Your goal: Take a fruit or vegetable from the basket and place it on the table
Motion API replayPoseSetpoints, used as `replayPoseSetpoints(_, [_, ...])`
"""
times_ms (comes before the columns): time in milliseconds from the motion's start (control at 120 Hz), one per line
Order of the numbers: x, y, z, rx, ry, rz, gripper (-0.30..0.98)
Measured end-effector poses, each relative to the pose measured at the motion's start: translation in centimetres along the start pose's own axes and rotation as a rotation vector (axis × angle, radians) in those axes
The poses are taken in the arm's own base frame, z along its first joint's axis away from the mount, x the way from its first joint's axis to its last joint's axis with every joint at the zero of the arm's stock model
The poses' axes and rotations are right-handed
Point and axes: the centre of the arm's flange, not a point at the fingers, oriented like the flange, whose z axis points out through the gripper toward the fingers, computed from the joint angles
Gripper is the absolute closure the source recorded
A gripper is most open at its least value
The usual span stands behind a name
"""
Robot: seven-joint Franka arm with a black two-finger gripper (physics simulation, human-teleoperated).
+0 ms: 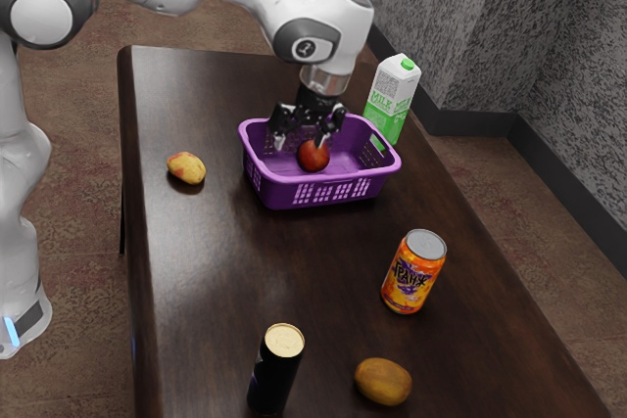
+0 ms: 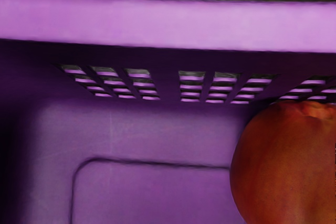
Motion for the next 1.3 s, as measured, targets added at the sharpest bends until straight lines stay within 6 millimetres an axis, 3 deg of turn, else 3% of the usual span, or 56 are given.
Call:
replayPoseSetpoints(900, [-1.9,1.6,1.1,-0.064,0.010,0.058,0.00])
replayPoseSetpoints(1300, [0.0,1.6,2.0,-0.052,0.008,0.030,0.00])
